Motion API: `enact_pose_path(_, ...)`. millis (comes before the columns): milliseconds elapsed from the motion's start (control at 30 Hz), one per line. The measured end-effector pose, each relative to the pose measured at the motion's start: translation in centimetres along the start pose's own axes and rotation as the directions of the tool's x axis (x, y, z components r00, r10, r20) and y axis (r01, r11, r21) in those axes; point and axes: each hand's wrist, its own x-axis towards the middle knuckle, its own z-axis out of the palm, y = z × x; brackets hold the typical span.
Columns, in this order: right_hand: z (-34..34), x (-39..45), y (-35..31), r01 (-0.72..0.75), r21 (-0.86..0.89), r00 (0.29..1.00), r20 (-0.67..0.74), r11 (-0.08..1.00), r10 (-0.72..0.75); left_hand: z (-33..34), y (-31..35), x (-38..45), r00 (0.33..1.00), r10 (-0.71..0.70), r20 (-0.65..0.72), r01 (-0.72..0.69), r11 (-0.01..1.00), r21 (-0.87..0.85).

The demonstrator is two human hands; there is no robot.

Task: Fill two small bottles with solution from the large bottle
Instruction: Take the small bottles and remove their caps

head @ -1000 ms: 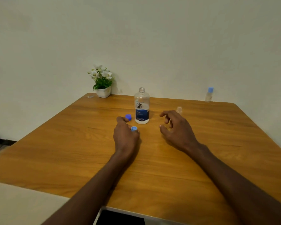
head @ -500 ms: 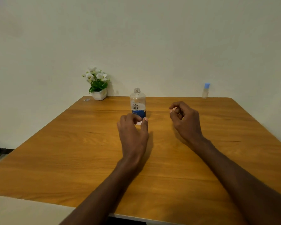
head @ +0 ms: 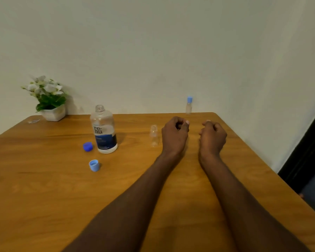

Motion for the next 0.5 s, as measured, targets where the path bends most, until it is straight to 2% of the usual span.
enact_pose_path(100,0.2,1.0,0.8,-0.068,-0.003,0.997,-0.030,0.998,0.068,1.0,-1.6,1.3,0.999,-0.042,0.027,0.043,0.999,-0.012)
enact_pose_path(233,0.6,1.2,1.0,-0.040,-0.143,0.999,0.015,0.989,0.043,1.1,-2.6,1.9,0.992,-0.088,0.089,0.086,0.996,0.025)
enact_pose_path(500,1.7,3.9,1.1,0.034,-0.333,0.991,0.136,0.942,0.012,1.1,-2.8,2.7,0.993,-0.098,0.064,0.097,0.995,0.023)
